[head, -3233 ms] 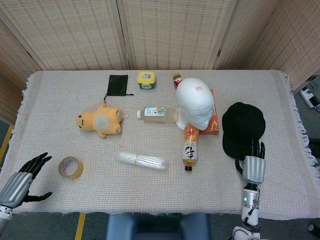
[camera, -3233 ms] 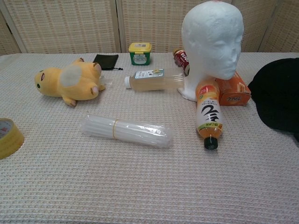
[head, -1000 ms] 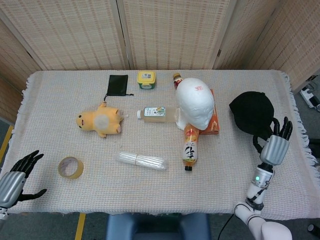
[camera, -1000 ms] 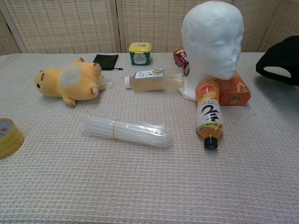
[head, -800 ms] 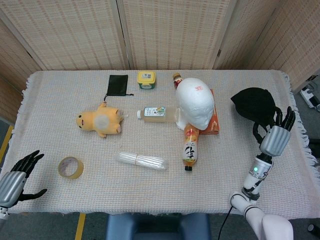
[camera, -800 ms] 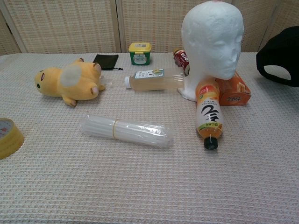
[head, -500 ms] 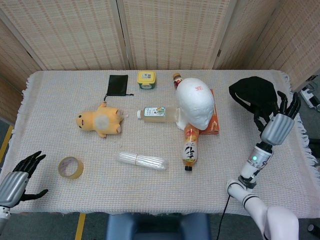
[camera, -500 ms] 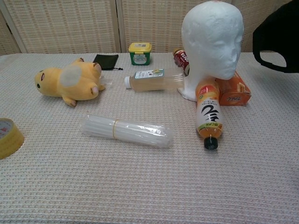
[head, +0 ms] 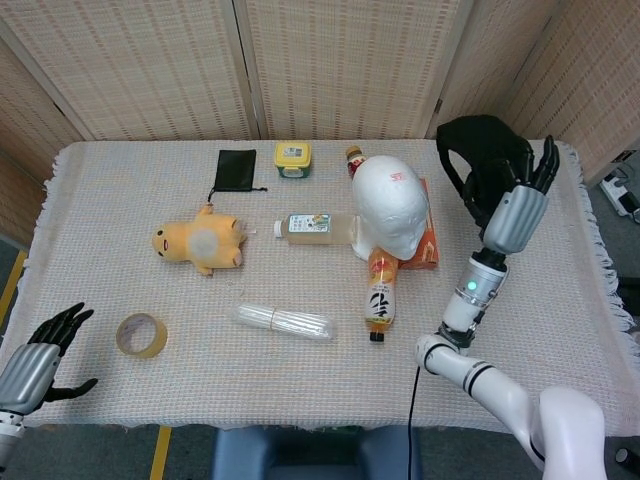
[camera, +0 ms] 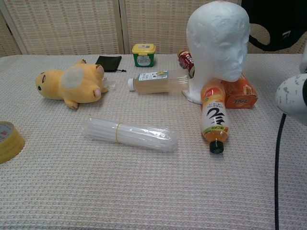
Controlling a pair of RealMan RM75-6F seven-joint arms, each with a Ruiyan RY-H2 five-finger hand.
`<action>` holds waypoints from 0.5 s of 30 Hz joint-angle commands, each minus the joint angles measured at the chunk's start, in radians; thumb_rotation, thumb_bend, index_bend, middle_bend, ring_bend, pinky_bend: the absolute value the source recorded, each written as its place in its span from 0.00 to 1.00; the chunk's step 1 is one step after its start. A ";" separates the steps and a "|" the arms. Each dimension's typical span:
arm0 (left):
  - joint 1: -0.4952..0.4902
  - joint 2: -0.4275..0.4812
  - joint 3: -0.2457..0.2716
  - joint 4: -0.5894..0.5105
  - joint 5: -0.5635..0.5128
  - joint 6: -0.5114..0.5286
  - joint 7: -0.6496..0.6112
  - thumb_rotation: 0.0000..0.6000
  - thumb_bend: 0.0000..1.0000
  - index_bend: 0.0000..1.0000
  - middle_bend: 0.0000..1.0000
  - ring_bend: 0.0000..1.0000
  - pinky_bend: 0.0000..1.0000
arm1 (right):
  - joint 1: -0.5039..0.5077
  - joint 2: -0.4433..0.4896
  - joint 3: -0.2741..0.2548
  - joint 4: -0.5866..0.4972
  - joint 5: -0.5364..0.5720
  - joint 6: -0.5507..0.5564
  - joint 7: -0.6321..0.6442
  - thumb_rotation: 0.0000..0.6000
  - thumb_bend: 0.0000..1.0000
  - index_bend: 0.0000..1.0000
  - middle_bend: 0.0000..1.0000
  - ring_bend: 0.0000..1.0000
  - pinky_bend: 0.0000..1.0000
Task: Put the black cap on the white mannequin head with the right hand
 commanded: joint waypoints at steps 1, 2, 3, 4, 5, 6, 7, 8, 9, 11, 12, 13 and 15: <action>0.001 0.001 -0.001 0.000 -0.003 0.000 0.002 1.00 0.21 0.08 0.00 0.00 0.15 | 0.052 -0.027 -0.032 -0.048 -0.046 0.005 -0.048 1.00 0.31 0.91 0.22 0.00 0.00; 0.001 0.002 -0.001 -0.001 -0.004 -0.001 0.002 1.00 0.21 0.08 0.00 0.00 0.15 | 0.063 -0.034 -0.038 -0.054 -0.057 0.009 -0.061 1.00 0.31 0.91 0.22 0.00 0.00; 0.001 0.002 -0.002 -0.001 -0.006 -0.001 0.002 1.00 0.21 0.08 0.00 0.00 0.15 | 0.074 -0.040 -0.043 -0.058 -0.066 0.012 -0.072 1.00 0.31 0.91 0.22 0.00 0.00; 0.002 0.003 -0.004 -0.001 -0.007 0.000 0.001 1.00 0.21 0.08 0.00 0.00 0.15 | 0.088 -0.049 -0.048 -0.063 -0.076 0.016 -0.087 1.00 0.31 0.91 0.22 0.00 0.00; 0.002 0.004 -0.005 -0.001 -0.008 0.002 0.000 1.00 0.21 0.08 0.00 0.00 0.15 | 0.097 -0.056 -0.049 -0.068 -0.082 0.018 -0.097 1.00 0.30 0.91 0.22 0.00 0.00; 0.003 0.005 -0.007 -0.002 -0.009 0.005 -0.002 1.00 0.21 0.08 0.00 0.00 0.15 | 0.107 -0.063 -0.053 -0.075 -0.089 0.022 -0.110 1.00 0.30 0.91 0.22 0.00 0.00; 0.004 0.006 -0.008 -0.001 -0.010 0.007 -0.004 1.00 0.21 0.08 0.00 0.00 0.15 | 0.113 -0.068 -0.056 -0.080 -0.096 0.025 -0.119 1.00 0.30 0.91 0.22 0.00 0.00; 0.005 0.007 -0.009 -0.001 -0.011 0.010 -0.006 1.00 0.21 0.08 0.00 0.00 0.15 | 0.118 -0.072 -0.059 -0.085 -0.102 0.028 -0.128 1.00 0.30 0.91 0.22 0.00 0.00; 0.006 0.008 -0.010 -0.001 -0.012 0.012 -0.009 1.00 0.21 0.08 0.00 0.00 0.15 | 0.121 -0.076 -0.064 -0.089 -0.109 0.033 -0.135 1.00 0.30 0.91 0.22 0.00 0.00; 0.008 0.010 -0.012 0.000 -0.012 0.017 -0.015 1.00 0.21 0.08 0.00 0.00 0.15 | 0.122 -0.082 -0.082 -0.095 -0.126 0.040 -0.151 1.00 0.30 0.91 0.22 0.00 0.00; 0.008 0.011 -0.012 0.001 -0.010 0.018 -0.018 1.00 0.21 0.08 0.00 0.00 0.15 | 0.120 -0.085 -0.090 -0.095 -0.133 0.042 -0.156 1.00 0.30 0.91 0.22 0.00 0.00; 0.008 0.012 -0.011 0.001 -0.008 0.018 -0.021 1.00 0.21 0.08 0.00 0.00 0.15 | 0.117 -0.088 -0.102 -0.089 -0.140 0.041 -0.161 1.00 0.30 0.91 0.22 0.00 0.00; 0.008 0.014 -0.009 0.000 -0.003 0.018 -0.024 1.00 0.21 0.08 0.00 0.00 0.15 | 0.107 -0.092 -0.123 -0.079 -0.151 0.040 -0.165 1.00 0.30 0.91 0.22 0.00 0.00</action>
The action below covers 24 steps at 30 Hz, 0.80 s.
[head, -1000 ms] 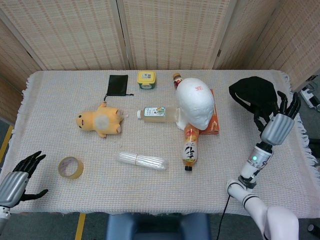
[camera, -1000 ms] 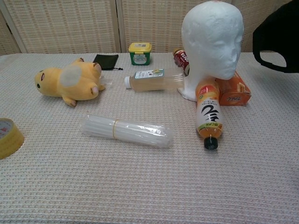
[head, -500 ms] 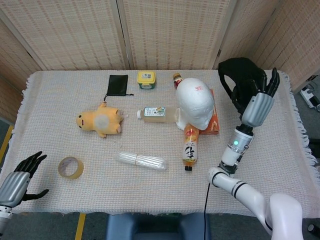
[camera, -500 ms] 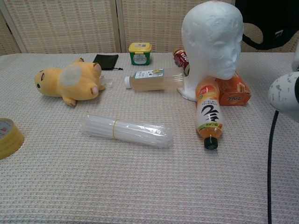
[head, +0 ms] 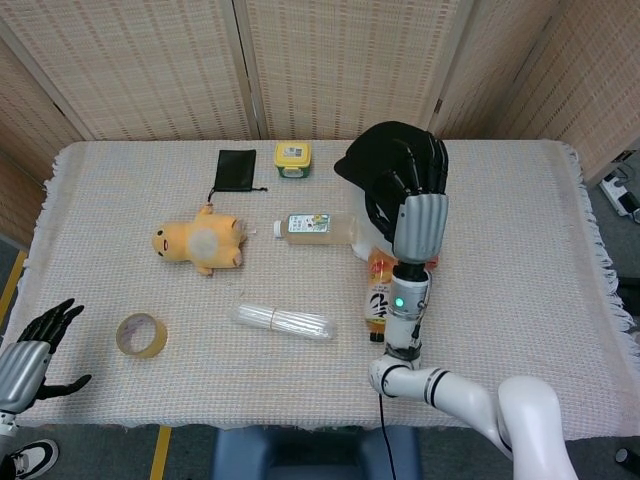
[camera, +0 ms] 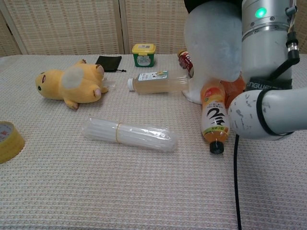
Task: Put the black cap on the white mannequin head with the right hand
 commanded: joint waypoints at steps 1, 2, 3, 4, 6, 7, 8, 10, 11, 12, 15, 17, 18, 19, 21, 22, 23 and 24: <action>0.000 0.003 0.003 -0.002 0.007 0.001 -0.005 1.00 0.21 0.08 0.00 0.00 0.15 | -0.018 -0.008 -0.033 0.017 -0.017 -0.002 -0.012 1.00 0.29 0.91 0.22 0.00 0.00; 0.000 0.004 0.003 -0.002 0.009 0.002 -0.006 1.00 0.21 0.08 0.00 0.00 0.15 | -0.025 -0.010 -0.042 0.019 -0.018 -0.007 -0.012 1.00 0.29 0.91 0.22 0.00 0.00; 0.001 0.004 0.004 -0.002 0.012 0.003 -0.007 1.00 0.21 0.08 0.00 0.00 0.15 | -0.033 -0.011 -0.050 0.021 -0.018 -0.011 -0.013 1.00 0.29 0.91 0.22 0.00 0.00; 0.001 0.006 0.006 -0.004 0.015 0.005 -0.008 1.00 0.21 0.08 0.00 0.00 0.15 | -0.044 -0.011 -0.065 0.024 -0.021 -0.017 -0.014 1.00 0.29 0.91 0.22 0.00 0.00; 0.003 0.006 0.007 -0.004 0.019 0.008 -0.006 1.00 0.20 0.08 0.00 0.00 0.15 | -0.058 -0.013 -0.088 0.030 -0.027 -0.031 -0.013 1.00 0.29 0.91 0.22 0.00 0.00; 0.004 0.006 0.008 -0.005 0.020 0.009 -0.005 1.00 0.20 0.08 0.00 0.00 0.15 | -0.067 -0.014 -0.106 0.037 -0.035 -0.039 -0.013 1.00 0.29 0.91 0.22 0.00 0.00; 0.005 0.006 0.008 -0.005 0.020 0.010 -0.004 1.00 0.21 0.08 0.00 0.00 0.15 | -0.073 -0.016 -0.118 0.044 -0.041 -0.044 -0.014 1.00 0.29 0.91 0.22 0.00 0.00; 0.006 0.005 0.008 -0.004 0.018 0.010 -0.001 1.00 0.21 0.08 0.00 0.00 0.15 | -0.087 -0.022 -0.143 0.062 -0.050 -0.056 -0.010 1.00 0.29 0.91 0.22 0.00 0.00; 0.006 0.005 0.008 -0.003 0.018 0.010 0.000 1.00 0.21 0.08 0.00 0.00 0.15 | -0.091 -0.026 -0.151 0.071 -0.054 -0.061 -0.007 1.00 0.29 0.91 0.22 0.00 0.00; 0.006 0.003 0.008 -0.003 0.017 0.009 0.002 1.00 0.21 0.08 0.00 0.00 0.15 | -0.096 -0.030 -0.158 0.080 -0.056 -0.066 -0.003 1.00 0.29 0.91 0.22 0.00 0.00; 0.006 0.001 0.008 -0.003 0.019 0.010 0.006 1.00 0.21 0.08 0.00 0.00 0.15 | -0.110 -0.042 -0.175 0.107 -0.065 -0.074 0.014 1.00 0.29 0.90 0.22 0.00 0.00; 0.006 -0.001 0.008 -0.003 0.022 0.010 0.010 1.00 0.21 0.08 0.00 0.00 0.15 | -0.120 -0.043 -0.179 0.112 -0.067 -0.082 0.027 1.00 0.29 0.83 0.20 0.00 0.00; 0.006 -0.001 0.009 -0.003 0.022 0.010 0.013 1.00 0.21 0.08 0.00 0.00 0.15 | -0.126 -0.040 -0.182 0.109 -0.067 -0.087 0.029 1.00 0.28 0.74 0.18 0.00 0.00; 0.006 -0.002 0.009 -0.003 0.022 0.009 0.015 1.00 0.21 0.08 0.00 0.00 0.15 | -0.135 -0.033 -0.187 0.101 -0.067 -0.096 0.022 1.00 0.27 0.60 0.14 0.00 0.00; 0.006 -0.005 0.009 -0.002 0.021 0.008 0.022 1.00 0.21 0.08 0.00 0.00 0.15 | -0.152 -0.010 -0.204 0.075 -0.067 -0.120 0.002 1.00 0.23 0.24 0.06 0.00 0.00; 0.006 -0.007 0.007 -0.001 0.018 0.008 0.029 1.00 0.20 0.08 0.00 0.00 0.15 | -0.166 0.013 -0.218 0.049 -0.068 -0.136 -0.025 1.00 0.21 0.09 0.03 0.00 0.00; 0.007 -0.009 0.006 -0.001 0.014 0.007 0.036 1.00 0.20 0.08 0.00 0.00 0.15 | -0.177 0.032 -0.226 0.024 -0.069 -0.143 -0.041 1.00 0.19 0.01 0.00 0.00 0.00; 0.006 -0.011 0.005 -0.002 0.011 0.005 0.040 1.00 0.20 0.08 0.00 0.00 0.15 | -0.188 0.052 -0.235 -0.003 -0.073 -0.147 -0.055 1.00 0.18 0.00 0.00 0.00 0.00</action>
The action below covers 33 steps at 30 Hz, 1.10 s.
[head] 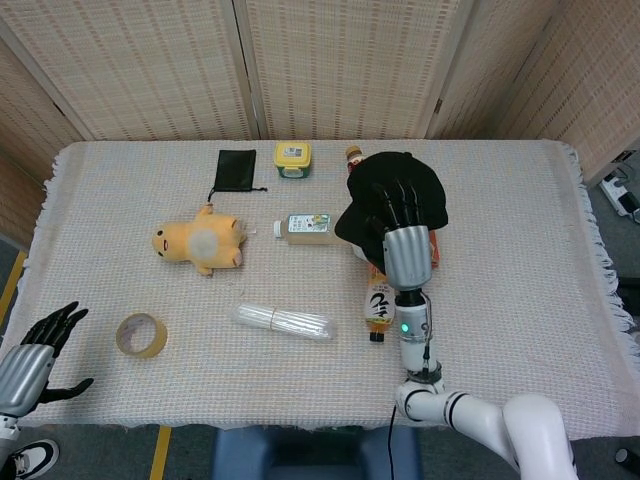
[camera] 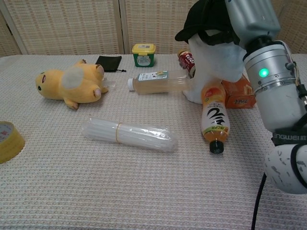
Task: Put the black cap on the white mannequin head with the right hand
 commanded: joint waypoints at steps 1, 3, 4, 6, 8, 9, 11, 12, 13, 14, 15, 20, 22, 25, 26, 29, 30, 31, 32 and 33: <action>0.000 -0.006 -0.003 -0.001 -0.009 -0.006 0.012 1.00 0.20 0.08 0.00 0.00 0.15 | -0.051 0.081 -0.040 -0.104 -0.012 -0.024 -0.065 1.00 0.17 0.00 0.00 0.00 0.00; -0.001 -0.008 -0.003 -0.002 -0.009 -0.007 0.017 1.00 0.21 0.08 0.00 0.00 0.15 | -0.076 0.124 -0.055 -0.163 -0.026 -0.016 -0.083 1.00 0.15 0.00 0.00 0.00 0.00; -0.001 -0.009 -0.003 -0.002 -0.008 -0.007 0.018 1.00 0.21 0.08 0.00 0.00 0.15 | -0.093 0.153 -0.064 -0.203 -0.034 -0.010 -0.093 1.00 0.14 0.00 0.00 0.00 0.00; -0.002 -0.011 -0.003 -0.003 -0.006 -0.006 0.021 1.00 0.21 0.08 0.00 0.00 0.15 | -0.124 0.205 -0.078 -0.282 -0.044 -0.003 -0.110 1.00 0.13 0.00 0.00 0.00 0.00; -0.002 -0.012 -0.002 -0.004 -0.004 -0.006 0.023 1.00 0.21 0.08 0.00 0.00 0.15 | -0.152 0.254 -0.091 -0.356 -0.052 0.005 -0.127 1.00 0.11 0.00 0.00 0.00 0.00; -0.002 -0.013 -0.002 -0.005 -0.003 -0.006 0.026 1.00 0.21 0.08 0.00 0.00 0.15 | -0.172 0.289 -0.104 -0.405 -0.061 0.010 -0.140 1.00 0.10 0.00 0.00 0.00 0.00; -0.002 -0.013 -0.001 -0.006 -0.001 -0.005 0.029 1.00 0.21 0.08 0.00 0.00 0.15 | -0.206 0.344 -0.127 -0.478 -0.075 0.021 -0.158 1.00 0.09 0.00 0.00 0.00 0.00; -0.001 -0.013 0.000 -0.006 0.002 -0.003 0.031 1.00 0.21 0.08 0.00 0.00 0.15 | -0.224 0.373 -0.140 -0.513 -0.083 0.027 -0.165 1.00 0.08 0.00 0.00 0.00 0.00; -0.001 -0.013 0.001 -0.006 0.004 -0.002 0.034 1.00 0.21 0.08 0.00 0.00 0.15 | -0.251 0.413 -0.159 -0.557 -0.092 0.038 -0.177 1.00 0.08 0.00 0.00 0.00 0.00; 0.000 -0.012 0.002 -0.007 0.006 -0.001 0.036 1.00 0.21 0.08 0.00 0.00 0.15 | -0.272 0.442 -0.174 -0.586 -0.101 0.049 -0.184 1.00 0.07 0.00 0.00 0.00 0.00; 0.001 -0.011 0.002 -0.009 0.006 -0.001 0.039 1.00 0.21 0.08 0.00 0.00 0.15 | -0.294 0.470 -0.189 -0.612 -0.110 0.061 -0.187 1.00 0.07 0.00 0.00 0.00 0.00; 0.005 -0.008 0.002 -0.017 0.009 0.009 0.055 1.00 0.21 0.08 0.00 0.00 0.15 | -0.428 0.613 -0.293 -0.708 -0.146 0.123 -0.208 1.00 0.06 0.00 0.00 0.00 0.00; 0.008 -0.008 0.000 -0.023 0.009 0.019 0.064 1.00 0.21 0.08 0.00 0.00 0.15 | -0.488 0.660 -0.336 -0.701 -0.153 0.154 -0.251 1.00 0.06 0.00 0.00 0.00 0.00; 0.015 -0.012 0.000 -0.026 0.015 0.032 0.085 1.00 0.21 0.08 0.00 0.00 0.15 | -0.572 0.717 -0.397 -0.674 -0.168 0.195 -0.262 1.00 0.06 0.00 0.00 0.00 0.00; 0.016 -0.014 0.001 -0.026 0.018 0.036 0.093 1.00 0.21 0.08 0.00 0.00 0.15 | -0.597 0.733 -0.412 -0.666 -0.170 0.207 -0.244 1.00 0.06 0.00 0.00 0.00 0.00; 0.022 -0.020 0.000 -0.028 0.025 0.050 0.119 1.00 0.21 0.08 0.00 0.00 0.15 | -0.670 0.787 -0.447 -0.654 -0.154 0.226 -0.150 1.00 0.06 0.00 0.00 0.00 0.00; 0.024 -0.023 0.000 -0.027 0.028 0.056 0.126 1.00 0.20 0.08 0.00 0.00 0.15 | -0.689 0.802 -0.451 -0.651 -0.144 0.228 -0.119 1.00 0.06 0.00 0.00 0.00 0.00; 0.026 -0.028 -0.001 -0.026 0.034 0.065 0.132 1.00 0.20 0.08 0.00 0.00 0.15 | -0.711 0.818 -0.453 -0.648 -0.125 0.225 -0.081 1.00 0.06 0.00 0.00 0.00 0.00; 0.027 -0.031 -0.001 -0.024 0.041 0.071 0.134 1.00 0.20 0.08 0.00 0.00 0.14 | -0.722 0.827 -0.450 -0.650 -0.111 0.219 -0.051 1.00 0.06 0.00 0.00 0.00 0.00; 0.028 -0.035 -0.001 -0.022 0.047 0.078 0.136 1.00 0.20 0.08 0.00 0.00 0.14 | -0.724 0.842 -0.454 -0.655 -0.107 0.199 -0.037 1.00 0.06 0.00 0.00 0.00 0.00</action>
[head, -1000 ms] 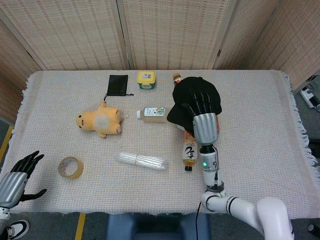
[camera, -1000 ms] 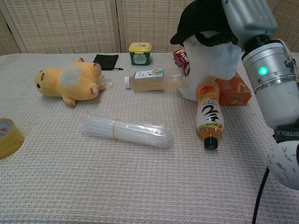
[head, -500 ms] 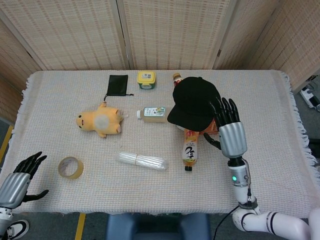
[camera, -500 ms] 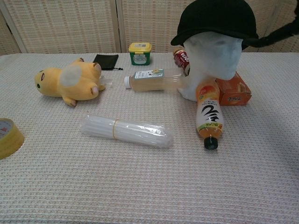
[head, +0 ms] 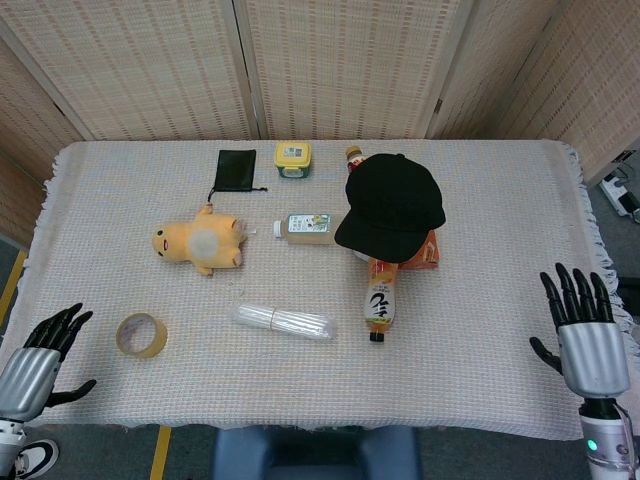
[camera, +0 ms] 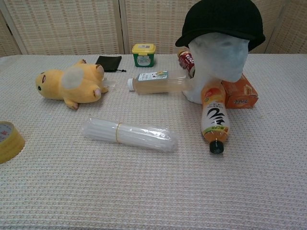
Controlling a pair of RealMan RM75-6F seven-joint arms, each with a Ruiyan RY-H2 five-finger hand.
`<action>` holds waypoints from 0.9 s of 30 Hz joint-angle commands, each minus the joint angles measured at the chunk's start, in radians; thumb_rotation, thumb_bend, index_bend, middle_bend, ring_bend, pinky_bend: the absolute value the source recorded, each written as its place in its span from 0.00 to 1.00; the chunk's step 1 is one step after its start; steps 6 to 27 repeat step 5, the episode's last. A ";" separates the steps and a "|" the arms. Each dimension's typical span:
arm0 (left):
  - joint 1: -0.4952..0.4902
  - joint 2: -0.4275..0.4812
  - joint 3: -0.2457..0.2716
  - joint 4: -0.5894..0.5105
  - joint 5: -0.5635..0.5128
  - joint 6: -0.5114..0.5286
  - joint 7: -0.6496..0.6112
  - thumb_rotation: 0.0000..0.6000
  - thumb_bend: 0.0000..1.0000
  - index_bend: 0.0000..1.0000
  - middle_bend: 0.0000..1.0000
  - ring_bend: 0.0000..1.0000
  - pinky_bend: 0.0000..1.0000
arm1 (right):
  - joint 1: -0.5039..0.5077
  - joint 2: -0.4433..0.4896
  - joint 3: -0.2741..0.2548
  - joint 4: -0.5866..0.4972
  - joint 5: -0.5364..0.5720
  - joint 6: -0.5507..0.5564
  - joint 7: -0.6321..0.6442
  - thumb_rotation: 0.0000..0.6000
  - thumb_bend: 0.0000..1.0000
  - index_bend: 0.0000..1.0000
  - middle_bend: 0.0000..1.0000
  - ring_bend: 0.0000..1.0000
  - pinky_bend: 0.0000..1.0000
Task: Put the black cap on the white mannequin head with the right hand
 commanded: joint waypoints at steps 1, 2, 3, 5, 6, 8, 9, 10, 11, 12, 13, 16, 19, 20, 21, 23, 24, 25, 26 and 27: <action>0.005 -0.014 -0.003 0.007 0.020 0.024 0.007 1.00 0.19 0.08 0.00 0.00 0.14 | -0.067 0.095 -0.034 -0.012 0.034 -0.030 0.118 1.00 0.06 0.00 0.00 0.00 0.00; 0.007 -0.018 -0.004 0.011 0.026 0.032 0.008 1.00 0.17 0.08 0.00 0.00 0.14 | -0.069 0.106 -0.026 -0.024 0.032 -0.028 0.130 1.00 0.06 0.00 0.00 0.00 0.00; 0.009 -0.022 -0.005 0.015 0.028 0.039 0.009 1.00 0.16 0.08 0.00 0.00 0.14 | -0.073 0.112 -0.022 -0.030 0.028 -0.026 0.139 1.00 0.06 0.00 0.00 0.00 0.00; 0.014 -0.029 -0.007 0.020 0.035 0.055 0.009 1.00 0.15 0.08 0.00 0.00 0.14 | -0.080 0.125 -0.021 -0.041 0.024 -0.042 0.144 1.00 0.06 0.00 0.00 0.00 0.00; 0.014 -0.029 -0.007 0.020 0.035 0.055 0.009 1.00 0.15 0.08 0.00 0.00 0.14 | -0.080 0.125 -0.021 -0.041 0.024 -0.042 0.144 1.00 0.06 0.00 0.00 0.00 0.00; 0.014 -0.029 -0.007 0.020 0.035 0.055 0.009 1.00 0.15 0.08 0.00 0.00 0.14 | -0.080 0.125 -0.021 -0.041 0.024 -0.042 0.144 1.00 0.06 0.00 0.00 0.00 0.00; 0.014 -0.029 -0.007 0.020 0.035 0.055 0.009 1.00 0.15 0.08 0.00 0.00 0.14 | -0.080 0.125 -0.021 -0.041 0.024 -0.042 0.144 1.00 0.06 0.00 0.00 0.00 0.00; 0.014 -0.029 -0.007 0.020 0.035 0.055 0.009 1.00 0.15 0.08 0.00 0.00 0.14 | -0.080 0.125 -0.021 -0.041 0.024 -0.042 0.144 1.00 0.06 0.00 0.00 0.00 0.00; 0.014 -0.029 -0.007 0.020 0.035 0.055 0.009 1.00 0.15 0.08 0.00 0.00 0.14 | -0.080 0.125 -0.021 -0.041 0.024 -0.042 0.144 1.00 0.06 0.00 0.00 0.00 0.00; 0.014 -0.029 -0.007 0.020 0.035 0.055 0.009 1.00 0.15 0.08 0.00 0.00 0.14 | -0.080 0.125 -0.021 -0.041 0.024 -0.042 0.144 1.00 0.06 0.00 0.00 0.00 0.00; 0.014 -0.029 -0.007 0.020 0.035 0.055 0.009 1.00 0.15 0.08 0.00 0.00 0.14 | -0.080 0.125 -0.021 -0.041 0.024 -0.042 0.144 1.00 0.06 0.00 0.00 0.00 0.00; 0.014 -0.029 -0.007 0.020 0.035 0.055 0.009 1.00 0.15 0.08 0.00 0.00 0.14 | -0.080 0.125 -0.021 -0.041 0.024 -0.042 0.144 1.00 0.06 0.00 0.00 0.00 0.00; 0.014 -0.029 -0.007 0.020 0.035 0.055 0.009 1.00 0.15 0.08 0.00 0.00 0.14 | -0.080 0.125 -0.021 -0.041 0.024 -0.042 0.144 1.00 0.06 0.00 0.00 0.00 0.00; 0.014 -0.029 -0.007 0.020 0.035 0.055 0.009 1.00 0.15 0.08 0.00 0.00 0.14 | -0.080 0.125 -0.021 -0.041 0.024 -0.042 0.144 1.00 0.06 0.00 0.00 0.00 0.00; 0.014 -0.029 -0.007 0.020 0.035 0.055 0.009 1.00 0.15 0.08 0.00 0.00 0.14 | -0.080 0.125 -0.021 -0.041 0.024 -0.042 0.144 1.00 0.06 0.00 0.00 0.00 0.00; 0.014 -0.029 -0.007 0.020 0.035 0.055 0.009 1.00 0.15 0.08 0.00 0.00 0.14 | -0.080 0.125 -0.021 -0.041 0.024 -0.042 0.144 1.00 0.06 0.00 0.00 0.00 0.00; 0.014 -0.029 -0.007 0.020 0.035 0.055 0.009 1.00 0.15 0.08 0.00 0.00 0.14 | -0.080 0.125 -0.021 -0.041 0.024 -0.042 0.144 1.00 0.06 0.00 0.00 0.00 0.00; 0.014 -0.029 -0.007 0.020 0.035 0.055 0.009 1.00 0.15 0.08 0.00 0.00 0.14 | -0.080 0.125 -0.021 -0.041 0.024 -0.042 0.144 1.00 0.06 0.00 0.00 0.00 0.00; 0.014 -0.029 -0.007 0.020 0.035 0.055 0.009 1.00 0.15 0.08 0.00 0.00 0.14 | -0.080 0.125 -0.021 -0.041 0.024 -0.042 0.144 1.00 0.06 0.00 0.00 0.00 0.00; 0.014 -0.029 -0.007 0.020 0.035 0.055 0.009 1.00 0.15 0.08 0.00 0.00 0.14 | -0.080 0.125 -0.021 -0.041 0.024 -0.042 0.144 1.00 0.06 0.00 0.00 0.00 0.00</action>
